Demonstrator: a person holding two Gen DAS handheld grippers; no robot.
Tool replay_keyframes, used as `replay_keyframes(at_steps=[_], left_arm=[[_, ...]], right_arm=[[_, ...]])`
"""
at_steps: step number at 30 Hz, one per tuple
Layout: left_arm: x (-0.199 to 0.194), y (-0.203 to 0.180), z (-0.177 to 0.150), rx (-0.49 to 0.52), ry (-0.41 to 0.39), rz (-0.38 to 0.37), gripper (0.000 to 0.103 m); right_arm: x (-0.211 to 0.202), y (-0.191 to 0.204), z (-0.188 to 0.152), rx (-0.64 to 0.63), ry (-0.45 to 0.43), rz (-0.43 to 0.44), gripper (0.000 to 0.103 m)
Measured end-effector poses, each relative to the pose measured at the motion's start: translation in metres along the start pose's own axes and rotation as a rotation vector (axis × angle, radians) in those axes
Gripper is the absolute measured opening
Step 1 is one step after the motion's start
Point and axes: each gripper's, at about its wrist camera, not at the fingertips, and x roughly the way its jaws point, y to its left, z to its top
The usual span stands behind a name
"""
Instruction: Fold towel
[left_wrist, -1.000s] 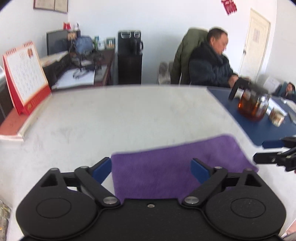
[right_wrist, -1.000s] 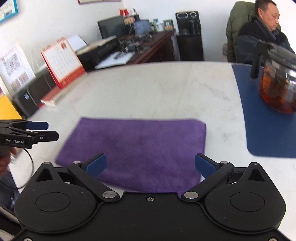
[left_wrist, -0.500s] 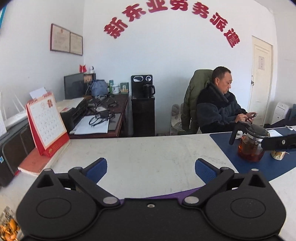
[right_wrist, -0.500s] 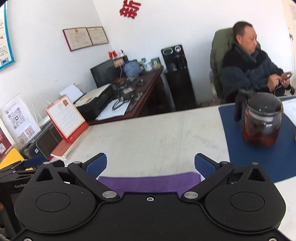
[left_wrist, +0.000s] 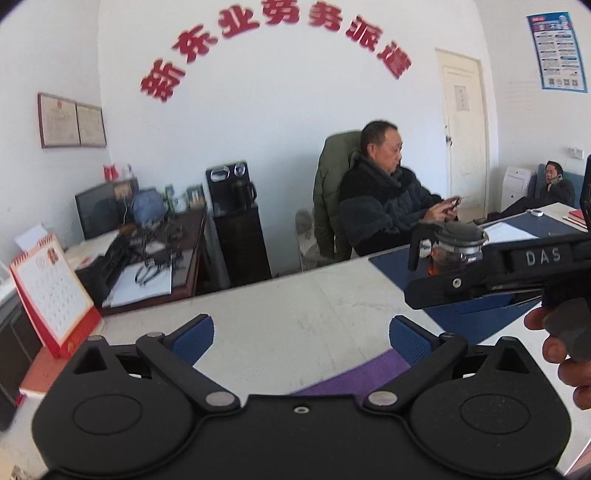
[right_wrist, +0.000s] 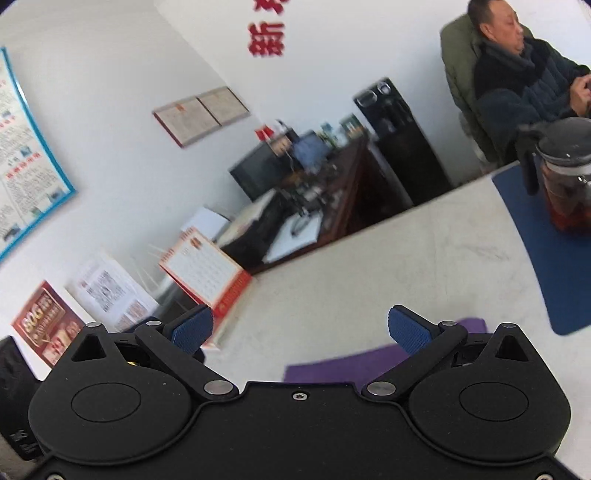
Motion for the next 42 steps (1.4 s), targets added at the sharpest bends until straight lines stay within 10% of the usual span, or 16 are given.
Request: replay_keyframes(at_steps=[5, 12, 42], left_arm=[[0.042, 0.016, -0.014, -0.2, 0.308, -0.012, 0.102], [0.062, 0.036, -0.03, -0.321, 0.456, -0.005, 0.102], [0.074, 0.051, -0.045, -0.322, 0.521, 0.071, 0.102]], right_arm=[[0.037, 0.018, -0.012, -0.138, 0.09, -0.223, 0.103], [0.073, 0.024, -0.03, -0.181, 0.243, -0.404, 0.103], [0.084, 0.025, -0.049, -0.121, 0.358, -0.392, 0.103]])
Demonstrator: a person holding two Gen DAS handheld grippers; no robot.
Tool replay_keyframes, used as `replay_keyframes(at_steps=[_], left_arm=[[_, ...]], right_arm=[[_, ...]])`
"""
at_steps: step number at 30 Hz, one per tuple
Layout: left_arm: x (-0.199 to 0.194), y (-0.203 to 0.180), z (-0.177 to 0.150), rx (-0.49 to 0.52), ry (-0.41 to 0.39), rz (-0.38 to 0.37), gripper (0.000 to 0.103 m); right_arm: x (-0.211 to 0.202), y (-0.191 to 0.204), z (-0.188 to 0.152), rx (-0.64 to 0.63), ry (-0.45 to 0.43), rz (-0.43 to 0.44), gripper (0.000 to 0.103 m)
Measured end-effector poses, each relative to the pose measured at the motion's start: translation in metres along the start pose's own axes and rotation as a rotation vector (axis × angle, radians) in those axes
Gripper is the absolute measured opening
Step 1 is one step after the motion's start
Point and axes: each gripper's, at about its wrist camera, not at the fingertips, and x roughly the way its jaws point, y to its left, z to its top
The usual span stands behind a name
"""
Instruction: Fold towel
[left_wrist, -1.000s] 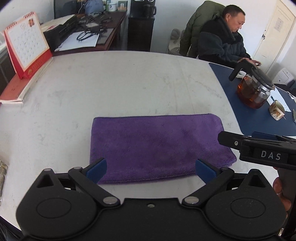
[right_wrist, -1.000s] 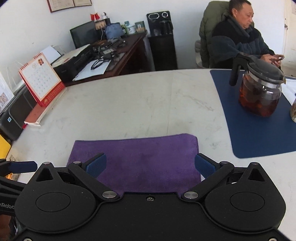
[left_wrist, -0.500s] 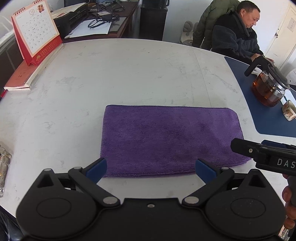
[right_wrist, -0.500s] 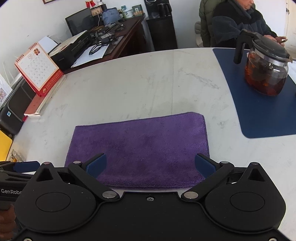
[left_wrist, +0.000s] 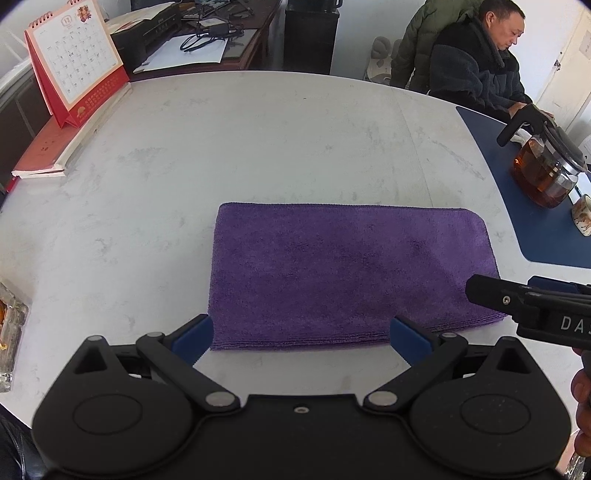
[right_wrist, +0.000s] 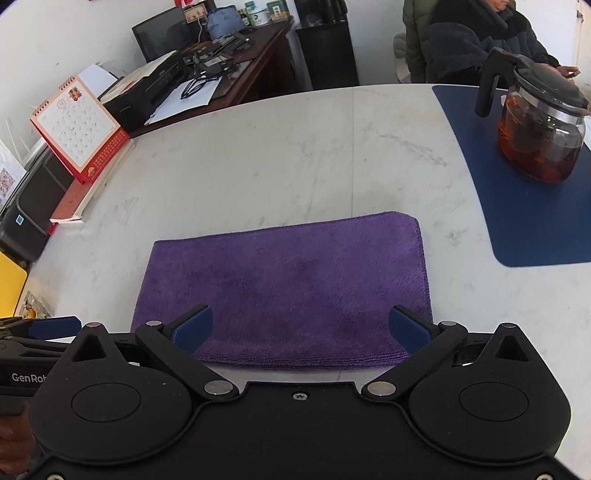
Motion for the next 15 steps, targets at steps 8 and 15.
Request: replay_keyframes(at_steps=[8, 15], left_arm=[[0.0018, -0.0012, -0.0009, 0.006, 0.008, 0.003, 0.102], [0.0019, -0.0024, -0.0011, 0.009, 0.004, 0.006, 0.102]], right_arm=[[0.0005, -0.0006, -0.0002, 0.005, 0.005, 0.001, 0.103], [0.0021, -0.0012, -0.0009, 0.01, 0.014, 0.003, 0.103]])
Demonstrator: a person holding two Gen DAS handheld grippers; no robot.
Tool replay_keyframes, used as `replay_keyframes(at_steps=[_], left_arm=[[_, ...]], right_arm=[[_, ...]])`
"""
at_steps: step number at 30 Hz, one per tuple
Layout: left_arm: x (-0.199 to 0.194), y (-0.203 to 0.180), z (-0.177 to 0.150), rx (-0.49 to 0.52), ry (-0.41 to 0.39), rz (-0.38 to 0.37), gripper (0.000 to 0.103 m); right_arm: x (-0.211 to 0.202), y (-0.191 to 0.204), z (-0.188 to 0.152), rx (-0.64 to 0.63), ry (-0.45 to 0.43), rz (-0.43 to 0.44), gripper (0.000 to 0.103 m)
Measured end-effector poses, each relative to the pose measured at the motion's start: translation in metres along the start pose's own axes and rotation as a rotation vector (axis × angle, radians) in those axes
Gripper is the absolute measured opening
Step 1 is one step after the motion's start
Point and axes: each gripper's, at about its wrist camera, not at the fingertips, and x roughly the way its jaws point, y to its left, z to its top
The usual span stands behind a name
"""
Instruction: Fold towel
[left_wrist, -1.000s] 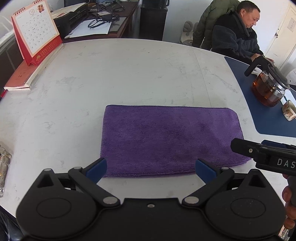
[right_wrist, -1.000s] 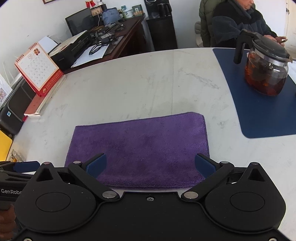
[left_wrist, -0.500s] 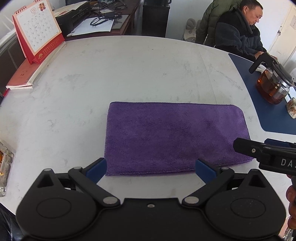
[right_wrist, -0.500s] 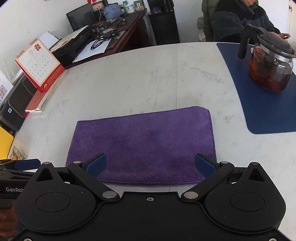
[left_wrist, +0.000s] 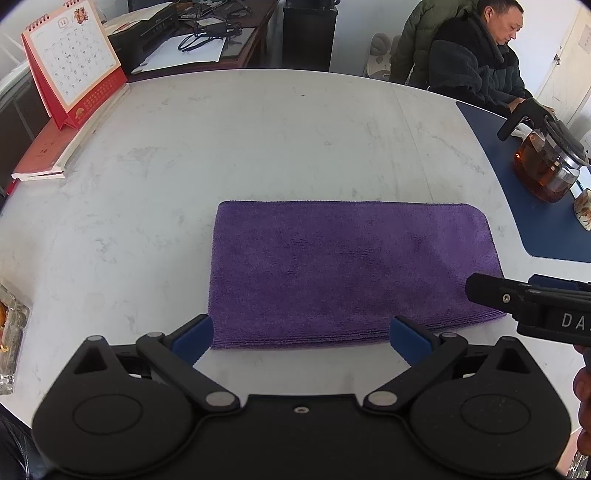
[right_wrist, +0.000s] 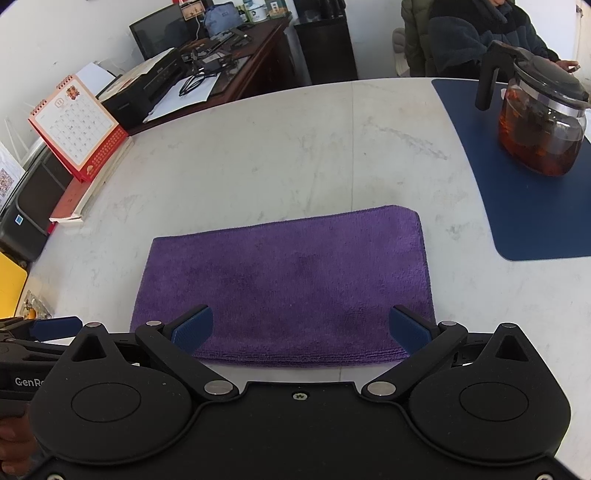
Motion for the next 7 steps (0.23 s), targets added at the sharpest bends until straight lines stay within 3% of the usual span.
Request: replay_keyframes(at_steps=[7], left_arm=[[0.0001, -0.0015, -0.0012, 0.004, 0.0, 0.0, 0.102]], right_arm=[[0.0016, -0.0014, -0.0005, 0.009, 0.01, -0.001, 0.103]])
